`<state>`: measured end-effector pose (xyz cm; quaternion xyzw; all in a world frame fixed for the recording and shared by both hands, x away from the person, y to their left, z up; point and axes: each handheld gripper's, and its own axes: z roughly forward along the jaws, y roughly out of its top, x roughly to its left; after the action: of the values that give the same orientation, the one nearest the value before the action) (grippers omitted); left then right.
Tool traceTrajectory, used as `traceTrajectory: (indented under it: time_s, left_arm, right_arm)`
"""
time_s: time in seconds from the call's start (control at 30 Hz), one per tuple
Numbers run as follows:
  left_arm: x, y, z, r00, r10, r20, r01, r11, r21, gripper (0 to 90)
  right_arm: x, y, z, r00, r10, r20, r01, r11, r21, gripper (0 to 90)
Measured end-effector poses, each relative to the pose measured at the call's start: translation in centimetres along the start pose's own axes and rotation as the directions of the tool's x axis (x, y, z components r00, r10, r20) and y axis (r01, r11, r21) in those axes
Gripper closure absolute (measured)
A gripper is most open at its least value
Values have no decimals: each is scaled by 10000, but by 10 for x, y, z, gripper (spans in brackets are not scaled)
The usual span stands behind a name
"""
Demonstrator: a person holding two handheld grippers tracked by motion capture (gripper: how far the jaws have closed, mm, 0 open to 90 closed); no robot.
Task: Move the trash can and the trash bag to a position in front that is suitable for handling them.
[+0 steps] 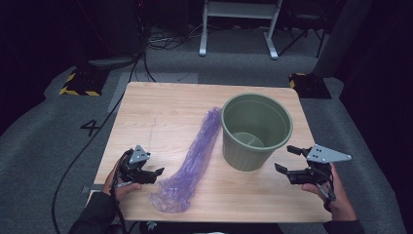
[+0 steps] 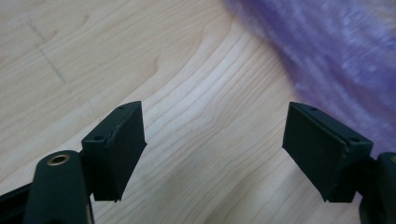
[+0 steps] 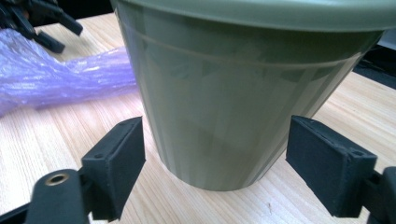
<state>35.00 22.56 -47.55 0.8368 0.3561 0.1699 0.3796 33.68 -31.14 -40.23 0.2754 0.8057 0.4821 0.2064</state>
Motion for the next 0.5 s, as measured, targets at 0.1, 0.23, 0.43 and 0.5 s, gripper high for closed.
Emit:
traceTrajectory:
  time_s: [0.1, 0.23, 0.43, 0.5]
  left_arm:
    - [-9, 6, -2, 9992, 347, 192, -344, 9993, -152, 210]
    - [-25, 12, -3, 9943, 787, 717, -763, 9964, -356, 228]
    - [-41, 9, 3, 9806, 1452, 1318, -1456, 9893, -71, 270]
    - [-45, 7, 8, 9743, 1628, 1557, -1671, 9858, 143, 281]
  right_arm:
    - [0, -2, 2, 10000, 19, 12, -19, 10000, 61, 193]
    - [0, -6, 7, 10000, -33, 56, 31, 9993, 362, 192]
    - [-1, -14, 12, 9998, -81, 155, 70, 9975, 704, 191]
    - [-3, -15, 11, 9998, -19, 193, 5, 9974, 715, 193]
